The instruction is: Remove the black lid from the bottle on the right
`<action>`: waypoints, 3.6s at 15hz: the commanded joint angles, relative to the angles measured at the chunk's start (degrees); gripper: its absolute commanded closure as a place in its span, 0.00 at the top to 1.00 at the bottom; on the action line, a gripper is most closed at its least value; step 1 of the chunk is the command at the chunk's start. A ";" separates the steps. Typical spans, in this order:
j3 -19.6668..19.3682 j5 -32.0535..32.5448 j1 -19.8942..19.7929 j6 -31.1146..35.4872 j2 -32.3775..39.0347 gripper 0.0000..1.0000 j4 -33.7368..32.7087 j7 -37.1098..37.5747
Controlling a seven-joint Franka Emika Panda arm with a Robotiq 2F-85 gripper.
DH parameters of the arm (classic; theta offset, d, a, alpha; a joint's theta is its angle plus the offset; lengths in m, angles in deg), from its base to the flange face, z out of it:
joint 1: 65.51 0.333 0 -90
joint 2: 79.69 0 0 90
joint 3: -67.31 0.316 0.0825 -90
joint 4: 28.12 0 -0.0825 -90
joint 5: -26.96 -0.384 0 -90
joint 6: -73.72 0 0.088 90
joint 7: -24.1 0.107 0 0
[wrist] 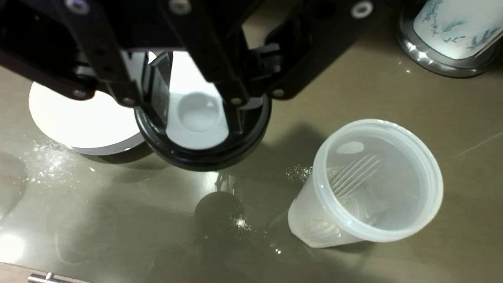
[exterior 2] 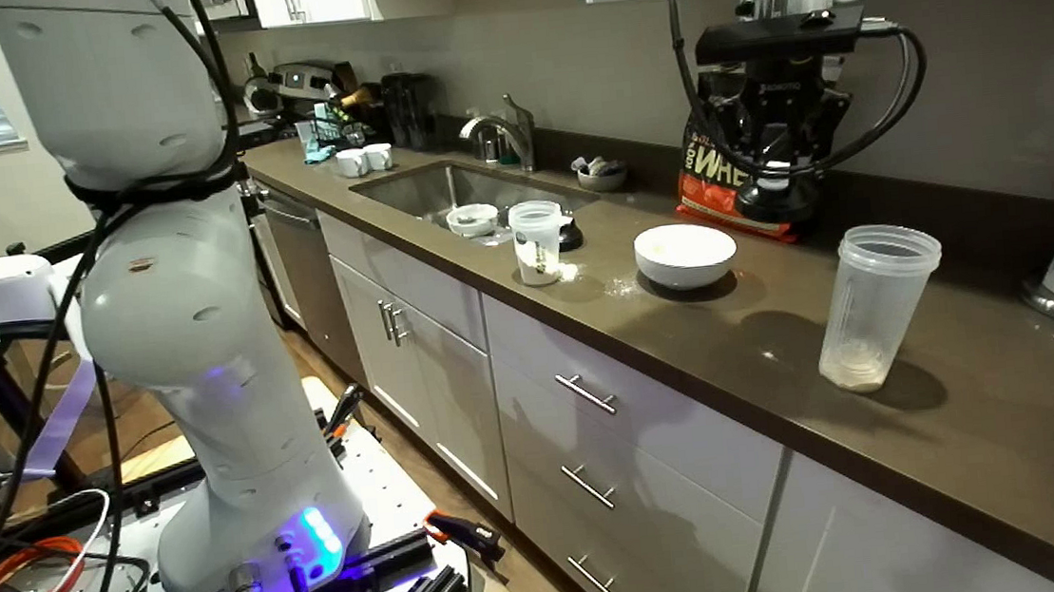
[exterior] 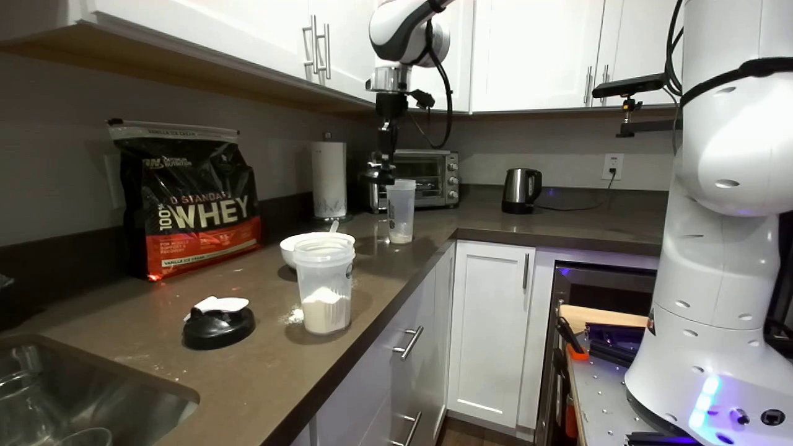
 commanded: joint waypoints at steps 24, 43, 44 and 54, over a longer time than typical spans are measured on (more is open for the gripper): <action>2.25 4.24 1.78 26.37 10.89 0.12 6.19 5.18; 1.95 11.19 1.44 19.18 15.01 1.00 -2.52 9.55; 2.07 10.91 1.24 18.73 14.23 1.00 -2.30 9.16; 0.92 10.12 0.11 8.92 1.93 1.00 2.75 4.92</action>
